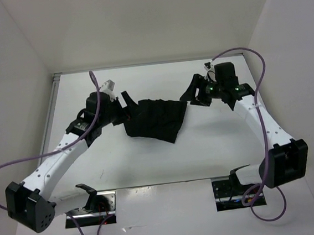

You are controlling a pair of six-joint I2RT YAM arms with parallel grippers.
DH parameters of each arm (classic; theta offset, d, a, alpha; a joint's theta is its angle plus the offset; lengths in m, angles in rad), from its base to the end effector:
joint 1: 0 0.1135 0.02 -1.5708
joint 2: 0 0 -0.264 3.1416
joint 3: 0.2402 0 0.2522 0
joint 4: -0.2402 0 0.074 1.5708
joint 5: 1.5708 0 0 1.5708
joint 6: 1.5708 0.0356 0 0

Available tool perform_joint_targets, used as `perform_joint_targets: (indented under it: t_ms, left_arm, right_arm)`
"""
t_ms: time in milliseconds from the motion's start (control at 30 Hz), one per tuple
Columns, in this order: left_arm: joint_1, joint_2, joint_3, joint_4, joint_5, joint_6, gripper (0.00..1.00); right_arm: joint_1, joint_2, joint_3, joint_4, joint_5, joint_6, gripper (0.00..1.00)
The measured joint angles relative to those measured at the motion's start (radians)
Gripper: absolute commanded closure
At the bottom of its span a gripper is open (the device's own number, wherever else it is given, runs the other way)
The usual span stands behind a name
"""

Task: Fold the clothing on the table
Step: Fold the skirt

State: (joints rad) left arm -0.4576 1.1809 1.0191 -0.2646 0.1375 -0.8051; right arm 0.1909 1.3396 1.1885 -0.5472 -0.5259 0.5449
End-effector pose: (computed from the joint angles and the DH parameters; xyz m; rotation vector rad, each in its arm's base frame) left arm 0.2406 -0.1239 0.3322 -0.2739 2.1042 -0.9237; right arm 0.2823 0.0728 0.3255 0.1223 2.3429 0.9750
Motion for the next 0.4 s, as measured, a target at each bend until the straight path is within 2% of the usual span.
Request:
perform_joint_targets:
  t_ms: [233, 400]
  left_arm:
    - [0.000, -0.045, -0.243, -0.054, -0.009, -0.070, 0.00]
    - [0.000, -0.122, -0.317, -0.092, -0.022, -0.092, 0.00]
  right_arm:
    - [-0.023, -0.052, -0.156, -0.068, 0.103, 0.015, 0.30]
    - [-0.026, -0.096, -0.249, -0.088, 0.121, 0.036, 0.30]
